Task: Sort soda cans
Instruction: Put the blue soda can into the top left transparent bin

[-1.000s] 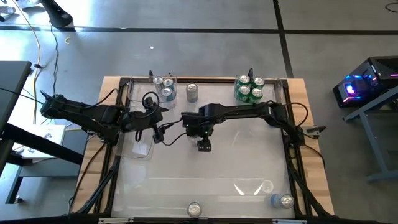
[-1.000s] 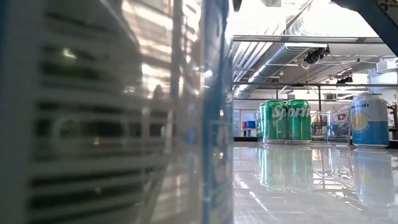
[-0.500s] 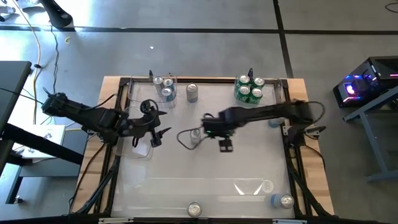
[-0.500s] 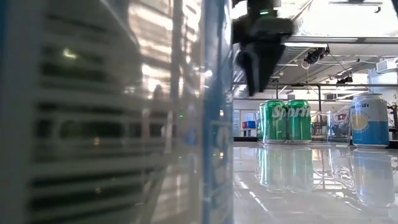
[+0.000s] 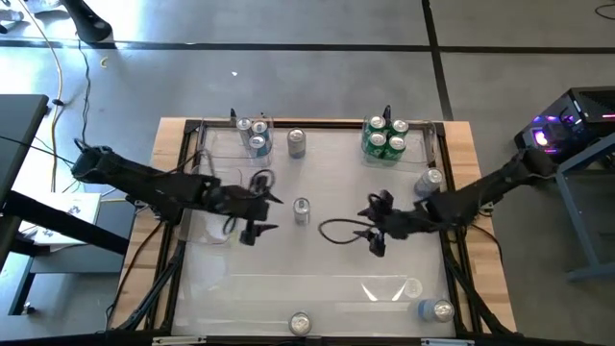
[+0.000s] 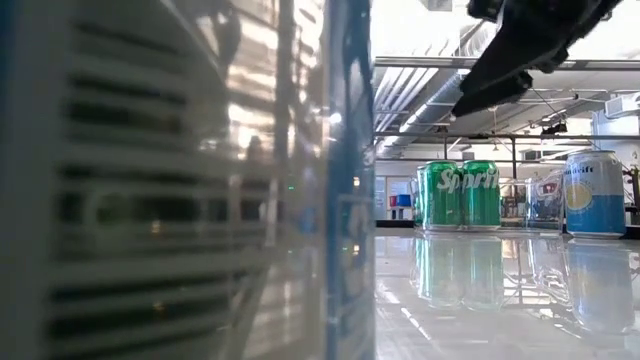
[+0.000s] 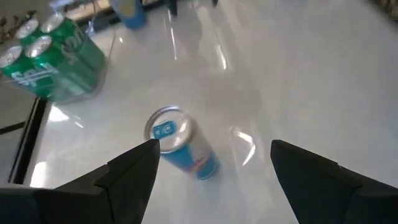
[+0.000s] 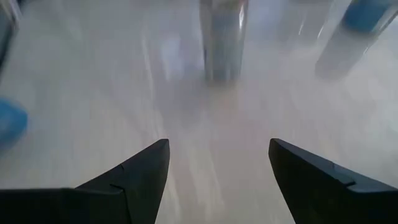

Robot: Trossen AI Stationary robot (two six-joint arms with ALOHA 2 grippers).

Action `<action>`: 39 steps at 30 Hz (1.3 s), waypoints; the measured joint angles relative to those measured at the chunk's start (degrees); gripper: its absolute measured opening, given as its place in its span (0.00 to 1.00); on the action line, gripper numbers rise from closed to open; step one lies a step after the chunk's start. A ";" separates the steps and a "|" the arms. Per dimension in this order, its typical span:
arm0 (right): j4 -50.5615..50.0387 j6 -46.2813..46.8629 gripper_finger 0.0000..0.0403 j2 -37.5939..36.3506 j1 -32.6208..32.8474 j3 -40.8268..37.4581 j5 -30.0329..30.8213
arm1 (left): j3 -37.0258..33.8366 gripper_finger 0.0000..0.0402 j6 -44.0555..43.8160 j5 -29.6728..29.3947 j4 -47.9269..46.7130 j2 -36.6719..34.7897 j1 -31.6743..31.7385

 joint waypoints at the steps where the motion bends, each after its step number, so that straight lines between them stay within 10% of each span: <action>1: 4.23 0.35 0.67 -1.03 1.48 -2.48 2.63 | 0.66 0.76 1.63 1.05 -0.09 1.67 1.00; 7: 22.88 1.81 0.67 -2.67 6.78 -12.02 9.87 | 7.60 0.79 11.94 6.01 -1.66 11.17 5.02; 19: 24.54 6.09 0.67 -2.62 7.51 -12.81 10.87 | 13.24 0.82 18.40 14.75 -5.55 22.30 12.10; 39: 24.28 5.50 0.67 -2.58 7.51 -12.74 10.70 | 13.22 0.82 16.85 14.52 -2.05 20.41 11.03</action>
